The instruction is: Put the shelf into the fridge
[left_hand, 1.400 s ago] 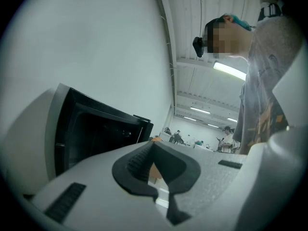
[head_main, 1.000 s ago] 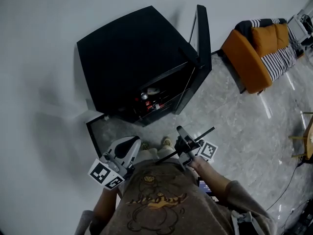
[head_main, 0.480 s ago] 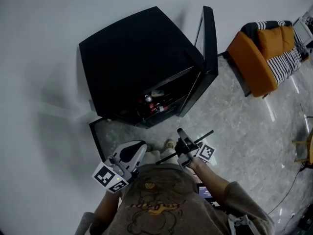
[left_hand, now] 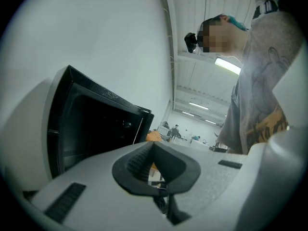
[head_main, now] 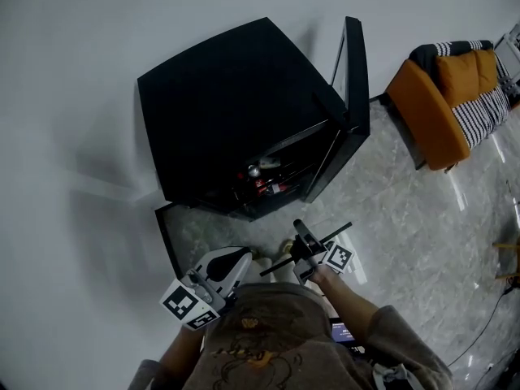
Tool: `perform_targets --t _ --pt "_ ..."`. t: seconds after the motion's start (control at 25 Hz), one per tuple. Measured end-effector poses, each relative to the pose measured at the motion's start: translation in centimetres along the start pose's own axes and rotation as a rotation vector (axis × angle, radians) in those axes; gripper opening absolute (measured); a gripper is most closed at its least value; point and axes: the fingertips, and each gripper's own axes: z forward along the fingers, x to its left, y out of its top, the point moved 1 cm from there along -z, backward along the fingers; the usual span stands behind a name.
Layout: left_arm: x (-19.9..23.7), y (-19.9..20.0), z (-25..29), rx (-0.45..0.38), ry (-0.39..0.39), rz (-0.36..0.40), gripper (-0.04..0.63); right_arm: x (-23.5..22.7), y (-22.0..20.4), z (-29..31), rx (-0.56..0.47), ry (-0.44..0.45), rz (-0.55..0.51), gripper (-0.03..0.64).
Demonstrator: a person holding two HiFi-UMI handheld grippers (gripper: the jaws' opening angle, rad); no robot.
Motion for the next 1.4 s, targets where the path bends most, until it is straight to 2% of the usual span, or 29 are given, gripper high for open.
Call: perform_targets --t 0.52,0.84,1.16,1.4 --pt "-0.2 -1.6 -0.9 0.037 0.01 -0.024 0.006 -4.9 0.3 2.0 -0.002 -0.02 0.005 0.026" --pt "0.0 -2.6 -1.3 0.06 0.02 -0.038 0.006 -6.8 0.6 4.0 0.005 -0.047 -0.022 0.026" --pt "0.4 -3.3 -1.3 0.068 0.032 -0.063 0.006 -8.5 0.8 5.7 -0.014 -0.071 0.015 0.026" --pt "0.8 -3.6 -1.9 0.074 0.053 -0.072 0.006 -9.9 1.1 6.5 -0.004 -0.095 -0.001 0.026"
